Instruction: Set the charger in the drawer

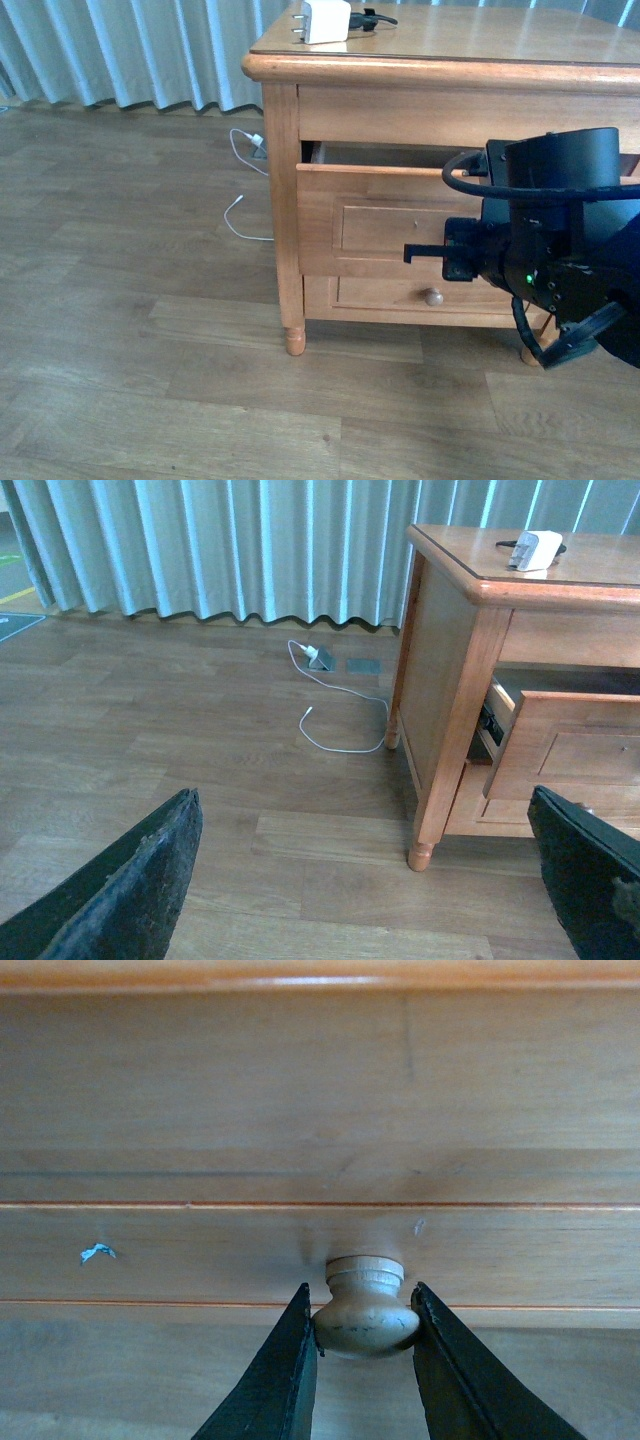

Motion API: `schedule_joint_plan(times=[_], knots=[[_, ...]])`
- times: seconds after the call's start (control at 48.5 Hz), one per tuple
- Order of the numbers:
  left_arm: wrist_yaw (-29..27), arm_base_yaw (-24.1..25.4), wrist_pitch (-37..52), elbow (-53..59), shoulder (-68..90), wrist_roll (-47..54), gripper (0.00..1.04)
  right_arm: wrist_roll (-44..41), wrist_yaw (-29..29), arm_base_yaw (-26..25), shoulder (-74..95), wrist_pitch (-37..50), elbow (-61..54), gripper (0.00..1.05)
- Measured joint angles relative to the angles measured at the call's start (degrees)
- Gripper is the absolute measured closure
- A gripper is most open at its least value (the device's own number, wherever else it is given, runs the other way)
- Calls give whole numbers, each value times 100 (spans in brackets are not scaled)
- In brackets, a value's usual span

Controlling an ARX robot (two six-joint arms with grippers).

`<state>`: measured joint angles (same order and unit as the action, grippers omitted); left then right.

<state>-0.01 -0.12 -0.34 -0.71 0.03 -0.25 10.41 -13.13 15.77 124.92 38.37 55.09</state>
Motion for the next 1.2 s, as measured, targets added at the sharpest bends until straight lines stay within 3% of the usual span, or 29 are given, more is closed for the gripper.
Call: schedule_joint_plan(times=[0.742, 0.907, 1.196], knots=[[0, 0, 0, 0, 0, 0, 6, 188, 485, 297, -2015, -601, -2363, 82], [0, 0, 0, 0, 0, 0, 6, 234, 442, 339, -2457, -658, -2457, 48], [0, 0, 0, 0, 0, 0, 6, 136, 619, 404, -3604, -1064, -3027, 8]])
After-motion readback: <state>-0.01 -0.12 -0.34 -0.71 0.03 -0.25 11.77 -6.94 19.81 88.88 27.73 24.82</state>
